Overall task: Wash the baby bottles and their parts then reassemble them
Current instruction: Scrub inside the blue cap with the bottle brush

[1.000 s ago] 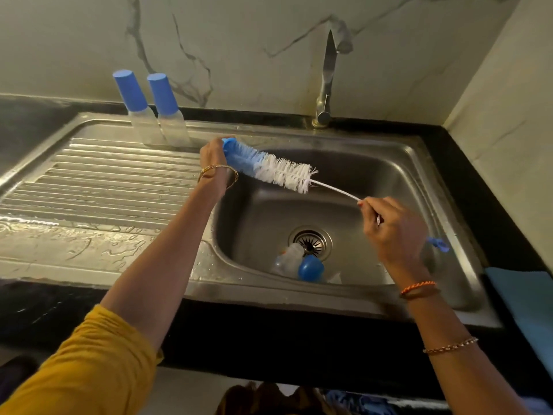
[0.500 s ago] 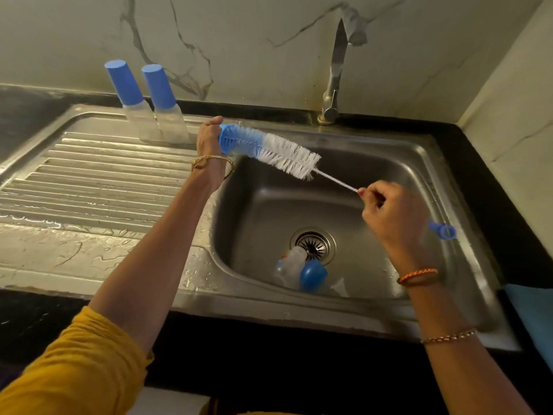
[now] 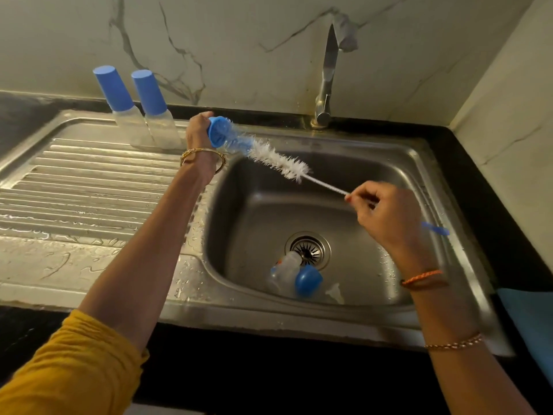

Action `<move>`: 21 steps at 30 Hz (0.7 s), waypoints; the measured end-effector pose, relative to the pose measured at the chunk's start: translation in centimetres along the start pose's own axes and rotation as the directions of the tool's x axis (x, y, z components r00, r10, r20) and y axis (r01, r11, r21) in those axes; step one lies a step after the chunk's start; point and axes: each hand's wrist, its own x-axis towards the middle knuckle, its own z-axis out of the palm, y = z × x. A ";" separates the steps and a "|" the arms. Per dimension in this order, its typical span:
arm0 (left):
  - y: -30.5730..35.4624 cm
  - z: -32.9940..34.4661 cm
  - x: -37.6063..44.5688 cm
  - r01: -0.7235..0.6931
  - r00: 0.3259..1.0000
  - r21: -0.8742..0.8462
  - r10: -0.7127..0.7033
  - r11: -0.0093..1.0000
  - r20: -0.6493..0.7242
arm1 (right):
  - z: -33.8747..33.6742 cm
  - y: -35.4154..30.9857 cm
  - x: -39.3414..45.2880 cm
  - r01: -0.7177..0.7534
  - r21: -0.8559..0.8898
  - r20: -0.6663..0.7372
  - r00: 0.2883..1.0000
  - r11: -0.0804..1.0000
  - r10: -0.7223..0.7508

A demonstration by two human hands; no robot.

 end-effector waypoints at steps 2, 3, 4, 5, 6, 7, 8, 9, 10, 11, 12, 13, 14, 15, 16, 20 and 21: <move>-0.1 0.1 0.2 0.021 1.000 0.030 -0.021 0.999 0.008 | 0.1 0.0 0.0 0.174 -0.265 -0.214 0.948 0.948 -0.234; -0.1 0.1 0.2 0.019 1.000 0.029 -0.020 0.999 0.007 | 0.2 -0.1 -0.2 0.206 -0.309 -0.229 0.931 0.928 -0.283; 0.0 0.1 0.2 0.014 1.000 0.001 -0.014 1.000 0.006 | 0.3 -0.6 -0.5 0.190 -0.287 -0.201 0.946 0.939 -0.253; 0.2 -0.1 0.1 -0.003 1.000 -0.033 0.004 0.999 0.011 | 0.5 -1.1 -0.7 0.117 -0.192 -0.130 0.981 0.974 -0.143; 0.4 -0.4 0.0 -0.037 0.999 -0.048 0.038 0.998 0.027 | 0.4 -1.7 -0.8 -0.046 -0.021 0.018 0.999 0.999 0.047; 0.6 -0.7 -0.1 -0.075 0.995 -0.064 0.079 0.995 0.065 | 0.2 -2.0 -0.7 -0.286 0.187 0.265 0.936 0.940 0.232; 0.6 -1.0 0.1 -0.104 0.986 -0.096 0.115 0.990 0.120 | -0.1 -2.2 -0.4 -0.553 0.327 0.549 0.771 0.766 0.322; 0.6 -1.3 0.2 -0.114 0.974 -0.138 0.138 0.984 0.177 | -0.4 -2.0 0.0 -0.741 0.352 0.748 0.590 0.572 0.305; 0.6 -1.5 0.3 -0.118 0.966 -0.145 0.147 0.982 0.212 | -0.4 -1.6 0.2 -0.822 0.338 0.832 0.489 0.459 0.262; 0.5 -1.5 0.3 -0.126 0.964 -0.122 0.150 0.985 0.220 | -0.3 -1.1 0.4 -0.840 0.331 0.852 0.462 0.429 0.246; 0.4 -1.5 0.3 -0.130 0.970 -0.094 0.146 0.987 0.192 | -0.3 -1.0 0.6 -0.832 0.333 0.842 0.474 0.443 0.259; 0.2 -1.4 0.2 -0.114 0.982 -0.081 0.124 0.990 0.142 | -0.2 -0.8 0.6 -0.789 0.353 0.794 0.537 0.503 0.284; 0.0 -1.3 0.0 -0.084 0.992 -0.078 0.091 0.993 0.083 | 0.0 -0.9 0.6 -0.703 0.381 0.707 0.640 0.600 0.301; -0.2 -1.2 -0.3 -0.063 0.998 -0.083 0.065 0.995 0.026 | 0.2 -0.9 0.7 -0.574 0.398 0.573 0.765 0.716 0.294; -0.3 -1.0 -0.4 -0.046 0.999 -0.093 0.044 0.995 -0.028 | 0.4 -0.8 0.9 -0.407 0.382 0.390 0.885 0.830 0.255; 0.1 -0.2 0.2 0.038 0.982 -0.184 -0.070 0.982 -0.174 | 0.6 0.3 0.5 -0.009 -0.119 -0.136 0.991 0.993 -0.007; 0.2 0.0 0.2 0.056 0.979 -0.186 -0.090 0.981 -0.183 | 0.9 0.8 0.1 0.015 -0.208 -0.176 0.983 0.978 -0.052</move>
